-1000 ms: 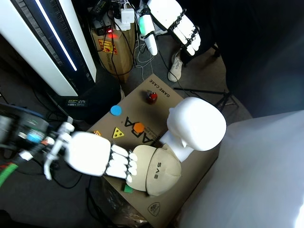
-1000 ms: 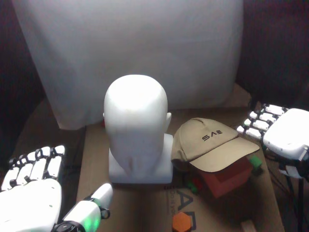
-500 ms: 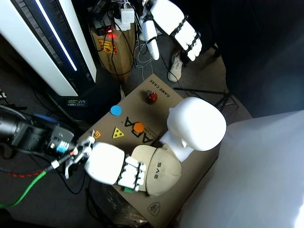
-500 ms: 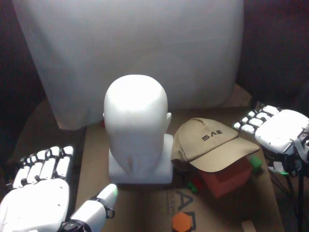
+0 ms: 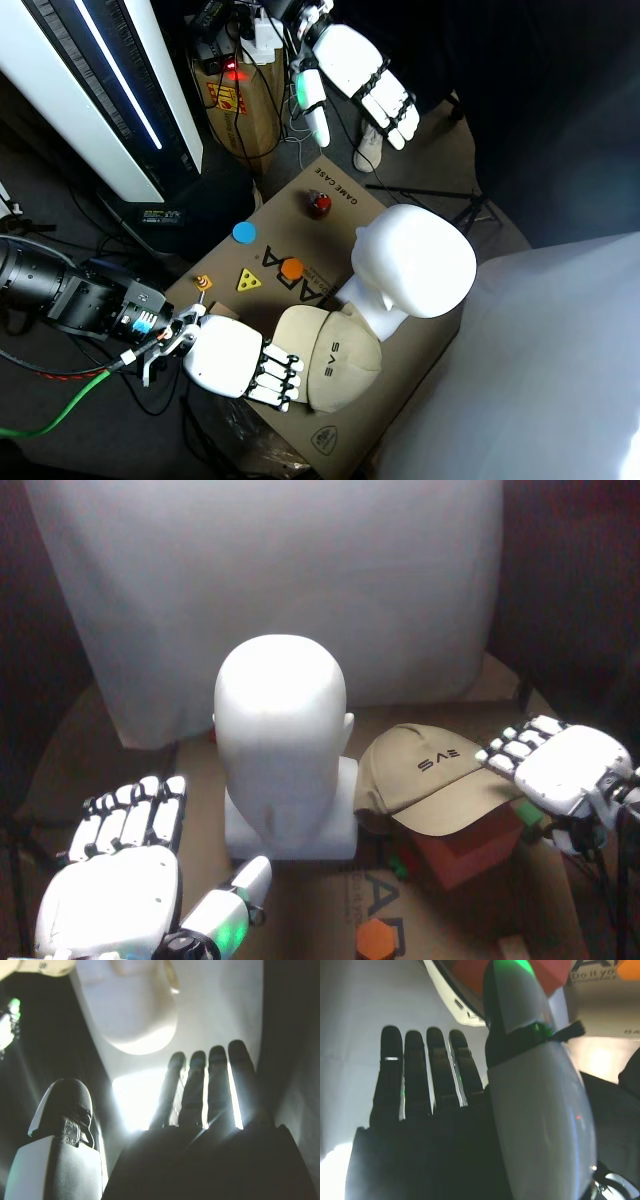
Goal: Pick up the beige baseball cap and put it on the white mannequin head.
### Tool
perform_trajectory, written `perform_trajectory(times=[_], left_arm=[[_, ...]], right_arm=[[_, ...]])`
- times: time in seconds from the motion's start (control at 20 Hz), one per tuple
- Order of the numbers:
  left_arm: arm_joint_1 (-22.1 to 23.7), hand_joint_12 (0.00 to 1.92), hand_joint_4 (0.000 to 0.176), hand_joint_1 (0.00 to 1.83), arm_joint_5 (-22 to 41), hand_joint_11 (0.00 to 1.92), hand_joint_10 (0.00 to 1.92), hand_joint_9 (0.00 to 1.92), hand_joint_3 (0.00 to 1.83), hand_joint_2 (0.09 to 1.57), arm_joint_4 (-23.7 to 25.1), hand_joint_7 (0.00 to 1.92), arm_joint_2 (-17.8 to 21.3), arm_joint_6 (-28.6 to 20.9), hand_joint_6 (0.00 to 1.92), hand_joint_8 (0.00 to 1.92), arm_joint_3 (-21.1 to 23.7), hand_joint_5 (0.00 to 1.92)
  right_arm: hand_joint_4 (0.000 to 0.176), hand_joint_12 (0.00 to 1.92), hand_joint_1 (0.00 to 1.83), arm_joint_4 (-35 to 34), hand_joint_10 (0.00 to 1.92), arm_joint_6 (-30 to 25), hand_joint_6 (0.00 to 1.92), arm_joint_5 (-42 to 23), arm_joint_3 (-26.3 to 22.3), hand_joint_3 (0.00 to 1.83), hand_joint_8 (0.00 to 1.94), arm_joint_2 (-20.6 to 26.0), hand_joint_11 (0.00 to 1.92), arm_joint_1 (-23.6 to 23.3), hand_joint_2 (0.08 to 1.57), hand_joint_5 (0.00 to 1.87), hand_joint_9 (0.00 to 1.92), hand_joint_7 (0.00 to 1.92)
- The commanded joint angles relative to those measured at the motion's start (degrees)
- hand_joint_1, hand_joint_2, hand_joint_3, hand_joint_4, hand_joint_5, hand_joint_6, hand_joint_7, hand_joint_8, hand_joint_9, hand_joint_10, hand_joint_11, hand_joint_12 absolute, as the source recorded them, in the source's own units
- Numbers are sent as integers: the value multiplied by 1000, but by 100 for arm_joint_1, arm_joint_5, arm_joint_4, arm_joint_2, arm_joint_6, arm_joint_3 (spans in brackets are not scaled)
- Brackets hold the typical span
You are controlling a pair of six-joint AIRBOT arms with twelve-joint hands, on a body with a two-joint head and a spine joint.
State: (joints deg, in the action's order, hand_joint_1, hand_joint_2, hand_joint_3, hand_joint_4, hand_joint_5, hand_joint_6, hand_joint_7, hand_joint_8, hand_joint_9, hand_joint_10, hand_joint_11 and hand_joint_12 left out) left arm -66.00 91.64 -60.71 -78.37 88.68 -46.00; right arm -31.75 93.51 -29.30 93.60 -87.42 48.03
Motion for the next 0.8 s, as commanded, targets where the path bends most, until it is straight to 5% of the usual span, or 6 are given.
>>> perform_trajectory(times=[0.0,0.75], left_arm=[[28,270,0,0,420,0,3,36,0,1140,449,31,-31,-56,2,2,-62,53],[96,192,0,0,57,0,1,7,1,1141,597,2,-216,-271,1,0,-450,36]], right_arm=[[0,653,1146,62,5,-5,5,-637,49,1,9,-25,0,-58,1046,163,148,195],[0,633,1138,-366,3,-74,2,-1005,971,1,2,-1017,0,-136,1046,167,157,201]])
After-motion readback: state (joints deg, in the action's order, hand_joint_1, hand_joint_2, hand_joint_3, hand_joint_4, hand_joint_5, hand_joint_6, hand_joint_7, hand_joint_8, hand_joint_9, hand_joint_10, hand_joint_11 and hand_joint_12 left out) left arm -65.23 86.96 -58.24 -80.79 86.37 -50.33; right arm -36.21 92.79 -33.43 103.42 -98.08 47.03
